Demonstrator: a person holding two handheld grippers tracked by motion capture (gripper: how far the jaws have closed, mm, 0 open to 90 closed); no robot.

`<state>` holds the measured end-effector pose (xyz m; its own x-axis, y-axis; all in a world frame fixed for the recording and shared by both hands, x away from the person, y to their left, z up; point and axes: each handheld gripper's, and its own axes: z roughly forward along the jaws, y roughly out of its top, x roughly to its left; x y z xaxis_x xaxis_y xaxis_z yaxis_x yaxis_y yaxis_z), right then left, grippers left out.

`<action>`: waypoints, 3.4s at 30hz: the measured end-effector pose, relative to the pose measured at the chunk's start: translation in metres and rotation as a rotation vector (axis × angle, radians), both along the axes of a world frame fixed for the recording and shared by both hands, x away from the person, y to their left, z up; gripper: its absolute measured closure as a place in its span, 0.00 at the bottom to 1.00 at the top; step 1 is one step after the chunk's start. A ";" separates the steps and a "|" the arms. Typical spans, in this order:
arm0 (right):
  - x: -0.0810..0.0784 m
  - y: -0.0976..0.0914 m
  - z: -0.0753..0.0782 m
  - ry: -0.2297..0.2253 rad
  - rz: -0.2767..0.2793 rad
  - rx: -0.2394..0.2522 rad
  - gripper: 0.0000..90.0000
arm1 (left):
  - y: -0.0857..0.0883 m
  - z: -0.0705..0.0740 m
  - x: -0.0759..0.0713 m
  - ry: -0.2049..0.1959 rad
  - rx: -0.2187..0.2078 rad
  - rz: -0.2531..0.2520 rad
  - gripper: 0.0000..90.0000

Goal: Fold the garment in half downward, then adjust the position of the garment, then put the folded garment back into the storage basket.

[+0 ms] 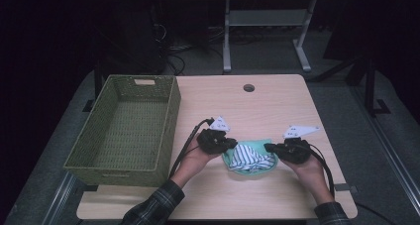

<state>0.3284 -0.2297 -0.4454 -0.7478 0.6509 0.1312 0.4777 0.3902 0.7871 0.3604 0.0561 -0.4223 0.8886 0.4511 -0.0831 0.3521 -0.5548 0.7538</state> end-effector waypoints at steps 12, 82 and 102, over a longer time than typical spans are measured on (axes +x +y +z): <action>0.029 0.006 -0.029 0.052 -0.041 -0.068 1.00 | -0.003 -0.030 0.019 0.055 0.104 0.043 0.94; 0.053 0.022 -0.022 0.073 0.073 -0.142 1.00 | -0.026 -0.033 -0.030 0.062 0.148 -0.096 0.94; 0.010 0.018 -0.021 0.066 0.134 -0.081 1.00 | 0.003 -0.031 -0.006 0.053 0.148 -0.011 0.94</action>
<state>0.3386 -0.2117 -0.4667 -0.8200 0.5565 0.1341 0.4670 0.5149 0.7188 0.3548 0.0593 -0.4532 0.8899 0.4518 -0.0636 0.3824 -0.6626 0.6439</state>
